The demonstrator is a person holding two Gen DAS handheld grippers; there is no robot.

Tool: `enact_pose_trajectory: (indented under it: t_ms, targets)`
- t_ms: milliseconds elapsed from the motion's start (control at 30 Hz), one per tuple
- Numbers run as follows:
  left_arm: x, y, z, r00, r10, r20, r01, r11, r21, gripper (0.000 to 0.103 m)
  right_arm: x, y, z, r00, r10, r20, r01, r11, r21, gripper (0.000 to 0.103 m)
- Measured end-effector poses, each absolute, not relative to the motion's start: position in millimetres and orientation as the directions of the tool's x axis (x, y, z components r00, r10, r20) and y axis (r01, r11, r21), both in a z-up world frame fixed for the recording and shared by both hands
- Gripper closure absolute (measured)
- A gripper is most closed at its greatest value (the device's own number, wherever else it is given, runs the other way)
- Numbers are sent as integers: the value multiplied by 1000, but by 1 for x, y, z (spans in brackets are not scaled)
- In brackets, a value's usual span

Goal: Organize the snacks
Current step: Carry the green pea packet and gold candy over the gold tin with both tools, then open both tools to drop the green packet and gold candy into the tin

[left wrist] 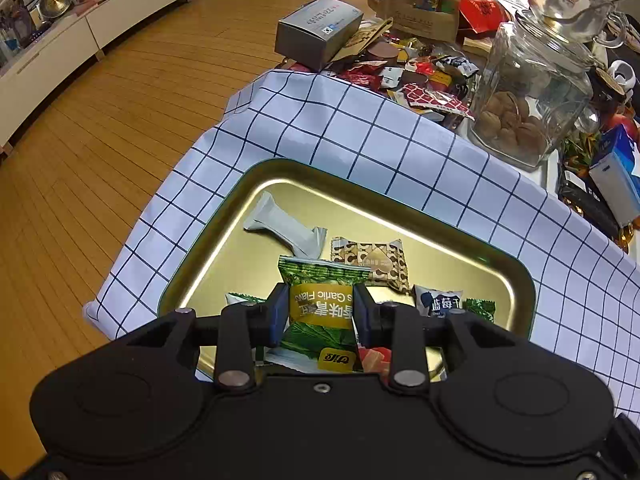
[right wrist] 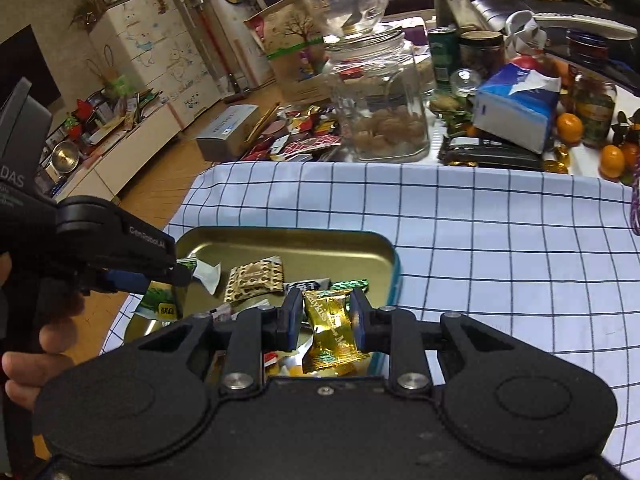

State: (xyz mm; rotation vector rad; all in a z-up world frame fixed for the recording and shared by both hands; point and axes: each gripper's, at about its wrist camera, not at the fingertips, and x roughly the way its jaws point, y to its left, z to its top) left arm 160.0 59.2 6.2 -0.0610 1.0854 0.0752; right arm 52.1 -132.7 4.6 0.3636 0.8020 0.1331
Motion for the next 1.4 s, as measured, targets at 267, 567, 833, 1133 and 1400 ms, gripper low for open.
enact_pose_trajectory:
  t_ms: [267, 567, 833, 1133, 1400]
  targets:
    - [173, 72, 7, 496, 76, -865, -157, 988, -3, 61, 44, -113, -4, 669, 288, -685, -51, 937, 345, 76]
    - [175, 77, 5, 500, 103, -860, -176, 984, 16, 60, 41, -103, 2, 714, 310, -628, -105, 934, 341, 74]
    - [169, 67, 8, 506, 83, -859, -149, 989, 8, 60, 42, -115, 7, 760, 287, -584, -50, 921, 387, 58]
    - [145, 37, 6, 519, 96, -849, -58, 995, 77, 60, 44, -126, 3, 738, 244, -630, 7, 929, 369, 57]
    - [113, 21, 9, 556, 110, -824, 17, 989, 144, 60, 38, -141, -2, 713, 213, -668, 43, 938, 345, 57]
